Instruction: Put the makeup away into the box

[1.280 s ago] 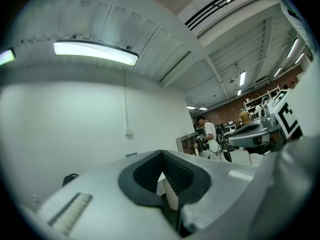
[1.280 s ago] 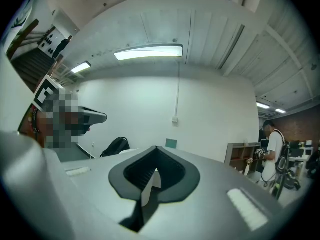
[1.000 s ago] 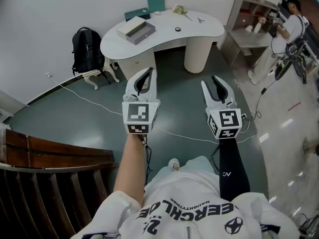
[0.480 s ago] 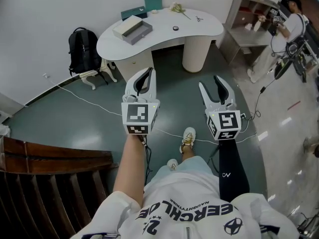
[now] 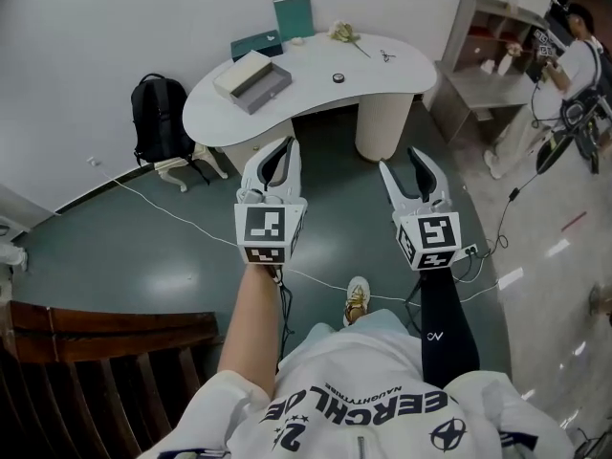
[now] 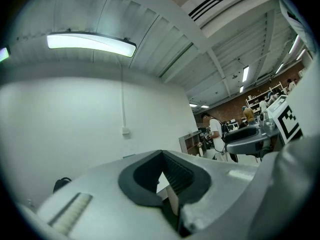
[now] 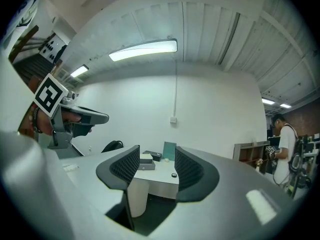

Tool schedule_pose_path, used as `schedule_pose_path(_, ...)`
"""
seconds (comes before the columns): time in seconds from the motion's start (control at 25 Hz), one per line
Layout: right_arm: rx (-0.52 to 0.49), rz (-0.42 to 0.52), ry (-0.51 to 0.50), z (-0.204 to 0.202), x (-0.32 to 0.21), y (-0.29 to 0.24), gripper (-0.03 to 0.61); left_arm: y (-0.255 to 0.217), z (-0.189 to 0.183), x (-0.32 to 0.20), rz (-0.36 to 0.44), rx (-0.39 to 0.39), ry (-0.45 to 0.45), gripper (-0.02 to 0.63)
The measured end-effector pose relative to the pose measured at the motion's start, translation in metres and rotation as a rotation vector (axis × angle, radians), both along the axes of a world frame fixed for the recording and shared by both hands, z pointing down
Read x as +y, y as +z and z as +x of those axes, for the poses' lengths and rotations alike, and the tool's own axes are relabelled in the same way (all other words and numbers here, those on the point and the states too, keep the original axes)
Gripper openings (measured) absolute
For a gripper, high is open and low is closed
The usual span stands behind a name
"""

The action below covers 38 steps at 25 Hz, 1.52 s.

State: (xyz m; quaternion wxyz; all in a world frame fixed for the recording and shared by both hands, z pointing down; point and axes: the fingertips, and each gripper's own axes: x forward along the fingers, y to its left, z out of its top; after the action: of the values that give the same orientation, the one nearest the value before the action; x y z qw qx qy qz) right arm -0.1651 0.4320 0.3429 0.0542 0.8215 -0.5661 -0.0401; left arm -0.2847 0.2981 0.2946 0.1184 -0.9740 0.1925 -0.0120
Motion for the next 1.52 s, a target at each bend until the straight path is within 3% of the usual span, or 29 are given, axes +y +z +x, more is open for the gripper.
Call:
schedule_pose_path(0.16, 0.003, 0.018, -0.019, 0.047, -0.029, -0.008, 0.252, -0.001, 0.046, -0.024, 0.008, -0.019, -0.010, 0.003)
schedule_pose_path(0.36, -0.007, 0.023, -0.043, 0.099, -0.058, -0.008, 0.252, -0.007, 0.097, -0.048, -0.058, 0.016, -0.007, 0.003)
schedule_pose_path(0.88, -0.032, 0.054, -0.040, 0.179, -0.094, -0.008, 0.245, -0.007, 0.166, -0.091, -0.069, 0.010, -0.004, 0.003)
schedule_pose_path(1.2, -0.004, 0.042, -0.054, 0.226, -0.163, 0.000, 0.247, -0.001, 0.221, -0.160, -0.061, 0.028, 0.000, 0.003)
schedule_pose_path(1.52, 0.019, 0.052, -0.038, 0.293, -0.259, -0.003, 0.238, -0.001, 0.299, -0.264, -0.054, 0.028, 0.025, 0.003)
